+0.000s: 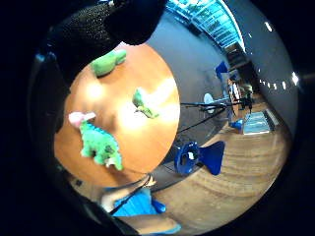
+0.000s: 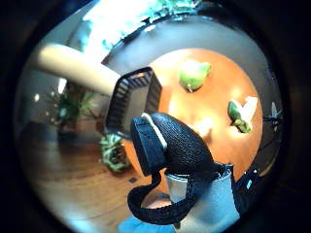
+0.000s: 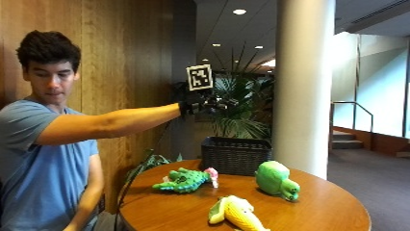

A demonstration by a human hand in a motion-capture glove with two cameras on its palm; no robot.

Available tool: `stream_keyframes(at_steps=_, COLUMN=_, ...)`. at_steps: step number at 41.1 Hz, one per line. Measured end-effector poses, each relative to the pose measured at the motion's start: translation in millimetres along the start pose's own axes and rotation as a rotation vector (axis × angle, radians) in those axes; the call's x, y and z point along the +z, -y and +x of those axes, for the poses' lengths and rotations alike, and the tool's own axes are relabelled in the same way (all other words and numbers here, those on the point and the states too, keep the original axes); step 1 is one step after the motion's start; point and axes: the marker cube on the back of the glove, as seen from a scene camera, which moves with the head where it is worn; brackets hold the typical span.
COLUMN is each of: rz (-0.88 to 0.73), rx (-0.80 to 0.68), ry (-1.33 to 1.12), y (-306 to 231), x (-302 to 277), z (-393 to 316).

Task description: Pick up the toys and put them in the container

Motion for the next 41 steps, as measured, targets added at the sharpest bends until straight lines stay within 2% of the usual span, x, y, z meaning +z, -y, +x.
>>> stream_keyframes(at_steps=3, rz=0.002, rx=-0.045, ry=-0.035, y=-1.7, x=1.3, z=4.3)
stream_keyframes(at_steps=10, rz=0.017, rx=0.078, ry=0.04, y=2.2, x=-1.7, z=0.7)
stream_keyframes(at_steps=16, rz=0.009, rx=-0.01, ry=0.051, y=-1.1, x=-2.4, z=4.7)
stream_keyframes(at_steps=20, rz=-0.014, rx=0.131, ry=0.001, y=4.9, x=-0.8, z=8.7)
stream_keyframes(at_steps=24, rz=-0.036, rx=0.054, ry=0.034, y=4.8, x=-3.8, z=10.5)
stream_keyframes(at_steps=33, rz=-0.035, rx=0.027, ry=-0.069, y=11.4, x=-1.0, z=64.1)
stream_keyframes(at_steps=36, rz=-0.069, rx=0.025, ry=-0.035, y=13.2, x=4.1, z=80.3)
stream_keyframes(at_steps=41, rz=-0.113, rx=0.148, ry=-0.067, y=19.0, x=21.7, z=119.2)
